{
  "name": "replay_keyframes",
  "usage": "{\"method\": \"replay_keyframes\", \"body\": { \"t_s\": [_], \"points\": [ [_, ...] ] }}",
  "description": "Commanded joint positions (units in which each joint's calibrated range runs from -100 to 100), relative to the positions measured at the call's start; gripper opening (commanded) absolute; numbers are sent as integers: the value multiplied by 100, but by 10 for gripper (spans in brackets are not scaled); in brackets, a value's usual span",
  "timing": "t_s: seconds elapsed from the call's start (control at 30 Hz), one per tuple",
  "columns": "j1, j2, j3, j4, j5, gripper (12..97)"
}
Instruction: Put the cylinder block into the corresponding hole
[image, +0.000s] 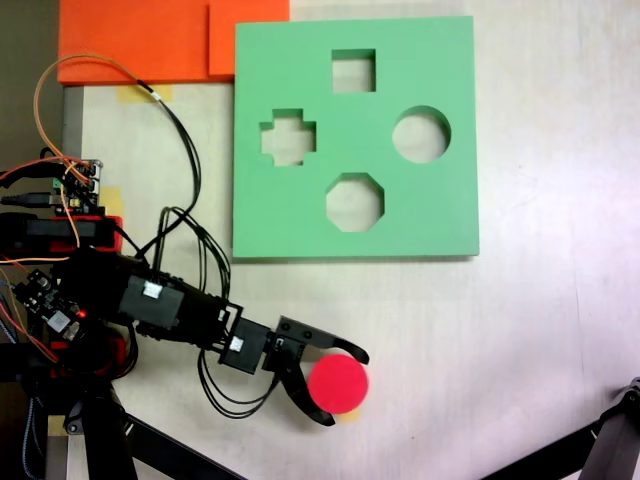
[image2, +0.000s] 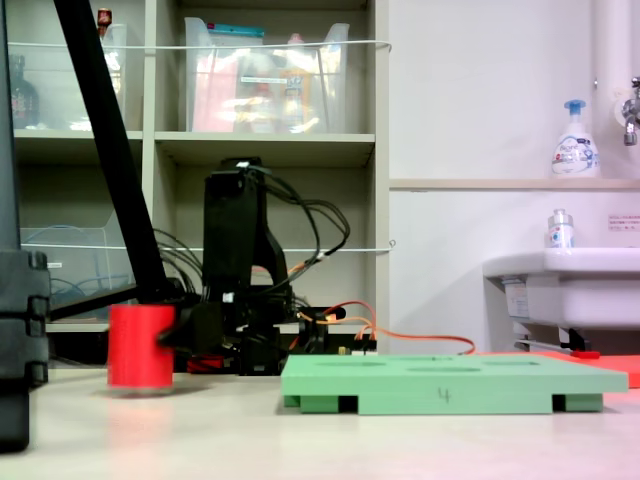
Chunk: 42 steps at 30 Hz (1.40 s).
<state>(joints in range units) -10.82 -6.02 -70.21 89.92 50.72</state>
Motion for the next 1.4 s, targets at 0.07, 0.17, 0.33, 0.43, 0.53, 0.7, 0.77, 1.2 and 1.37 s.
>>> {"method": "replay_keyframes", "body": {
  "t_s": [0.07, 0.17, 0.33, 0.43, 0.53, 0.7, 0.77, 1.2, 1.37],
  "points": [
    [161, -2163, -38, -523, -5, 313],
    [332, -3784, -28, -1688, -10, 313],
    [830, -5152, 501, -2709, -39, 313],
    [1192, -5222, 1009, -3113, -142, 314],
    [1573, -5027, 1597, -3729, -220, 314],
    [2105, -3644, 2584, -3912, -357, 315],
    [2330, -2722, 3133, -3922, -381, 315],
    [2725, 1147, 5476, -3931, -386, 317],
    [2769, 1971, 6024, -3960, -386, 317]
  ]
}}
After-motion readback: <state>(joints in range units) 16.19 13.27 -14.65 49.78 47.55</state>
